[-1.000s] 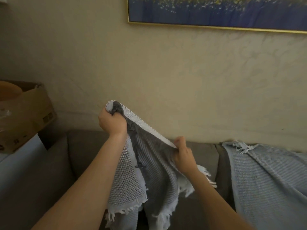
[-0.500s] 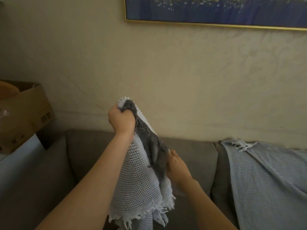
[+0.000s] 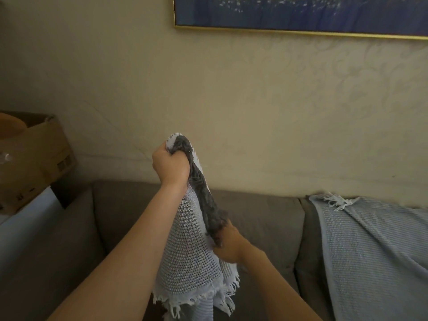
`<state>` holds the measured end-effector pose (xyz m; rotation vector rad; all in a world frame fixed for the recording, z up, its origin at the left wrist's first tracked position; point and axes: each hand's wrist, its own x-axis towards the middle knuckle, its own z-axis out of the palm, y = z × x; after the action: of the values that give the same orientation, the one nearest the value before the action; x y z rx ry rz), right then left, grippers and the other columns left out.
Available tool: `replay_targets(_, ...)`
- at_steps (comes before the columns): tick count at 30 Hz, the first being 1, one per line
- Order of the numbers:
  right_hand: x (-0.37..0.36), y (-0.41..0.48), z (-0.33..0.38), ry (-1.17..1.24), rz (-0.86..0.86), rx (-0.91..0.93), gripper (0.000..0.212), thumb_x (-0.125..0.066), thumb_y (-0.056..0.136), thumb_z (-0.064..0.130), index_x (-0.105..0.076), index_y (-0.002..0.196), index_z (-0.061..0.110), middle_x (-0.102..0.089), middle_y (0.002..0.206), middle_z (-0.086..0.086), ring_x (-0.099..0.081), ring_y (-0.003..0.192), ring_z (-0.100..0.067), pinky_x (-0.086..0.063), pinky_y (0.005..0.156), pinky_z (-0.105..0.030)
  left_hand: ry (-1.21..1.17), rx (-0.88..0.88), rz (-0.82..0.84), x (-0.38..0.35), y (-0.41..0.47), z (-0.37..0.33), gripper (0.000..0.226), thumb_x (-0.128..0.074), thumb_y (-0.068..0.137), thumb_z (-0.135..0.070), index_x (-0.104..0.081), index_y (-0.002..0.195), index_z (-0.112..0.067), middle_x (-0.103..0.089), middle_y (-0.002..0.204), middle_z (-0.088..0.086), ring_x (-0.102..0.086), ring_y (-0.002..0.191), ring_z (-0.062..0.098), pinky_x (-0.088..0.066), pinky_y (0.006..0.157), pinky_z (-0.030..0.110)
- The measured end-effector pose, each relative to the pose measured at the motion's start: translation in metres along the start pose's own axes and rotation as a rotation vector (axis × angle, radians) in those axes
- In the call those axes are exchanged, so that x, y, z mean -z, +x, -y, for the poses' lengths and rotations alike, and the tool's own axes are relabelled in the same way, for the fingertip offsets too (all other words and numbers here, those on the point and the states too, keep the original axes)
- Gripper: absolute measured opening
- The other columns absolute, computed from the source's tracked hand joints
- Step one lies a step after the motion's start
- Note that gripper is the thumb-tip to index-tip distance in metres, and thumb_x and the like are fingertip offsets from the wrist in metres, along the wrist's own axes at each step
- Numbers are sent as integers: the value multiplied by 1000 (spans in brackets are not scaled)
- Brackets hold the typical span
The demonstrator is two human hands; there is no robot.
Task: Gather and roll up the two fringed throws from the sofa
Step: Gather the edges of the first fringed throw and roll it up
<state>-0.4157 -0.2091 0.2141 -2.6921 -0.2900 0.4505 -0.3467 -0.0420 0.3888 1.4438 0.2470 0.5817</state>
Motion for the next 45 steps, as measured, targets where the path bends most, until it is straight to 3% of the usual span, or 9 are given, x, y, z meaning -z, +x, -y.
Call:
replay_targets(4,-12,-11,-8,-117,193,-161,62,-55,87,23,-43,145,4,-31,146,-11,-40,132,-44,-43,109,-58,-7,-30,-33,-1,4,-3,35,-48,91,1,-49,63,-20,-48,63,-5,-37,62,14,-34,57,31)
replay_targets(8,-16,-22,-27,-256,327,-298,67,-59,90,34,-44,152,13,-18,166,-10,-25,149,-48,-36,116,-62,-36,-62,-83,2,10,3,32,-53,96,-6,-60,69,-21,-59,70,-5,-48,64,11,-44,61,29)
replay_targets(13,-24,-19,-78,-292,693,-420,79,-67,66,35,-61,143,24,-58,148,-3,-60,129,-33,-50,109,-50,-91,-44,-128,5,14,8,31,-53,96,-9,-62,70,-22,-60,71,-9,-51,61,5,-47,61,28)
replay_targets(17,-18,-25,-63,-78,418,-330,52,-60,93,16,-60,145,20,-59,147,-6,-58,132,-31,-51,105,-37,-103,-46,-41,0,12,11,34,-53,97,-6,-59,67,-21,-56,70,-7,-48,64,10,-44,62,31)
replay_targets(24,-3,-7,-28,388,-146,-38,53,-67,74,10,-68,125,23,-73,105,6,-71,95,-10,-60,81,-29,-96,-46,77,-1,10,19,31,-48,84,-7,-52,60,-24,-46,66,-6,-41,68,15,-36,63,37)
replay_targets(31,-11,-6,-3,510,-42,51,21,-72,73,18,-76,90,31,-72,82,13,-68,76,0,-58,72,-23,-94,-49,22,0,18,24,24,-50,86,-10,-58,66,-20,-54,68,-4,-47,68,16,-43,65,37)
replay_targets(37,-48,-8,-23,331,177,-48,61,-60,72,27,-62,134,21,-72,113,-3,-71,101,-21,-62,88,-44,-91,-59,-11,-3,21,26,25,-50,87,-10,-60,67,-20,-56,68,-7,-46,67,14,-43,65,36)
replay_targets(40,-45,-11,-33,301,210,-47,72,-62,83,17,-49,152,29,-67,134,-7,-67,118,-26,-57,98,-40,-89,-53,-24,-3,20,28,27,-52,91,-8,-61,69,-20,-57,69,-8,-47,67,12,-44,67,33)
replay_targets(45,-41,-4,-35,450,22,-21,52,-73,84,34,-68,136,27,-75,118,7,-71,107,-8,-57,101,-38,-83,-32,-12,-6,20,33,20,-51,86,-13,-67,74,-17,-63,72,-6,-52,68,14,-48,66,36)
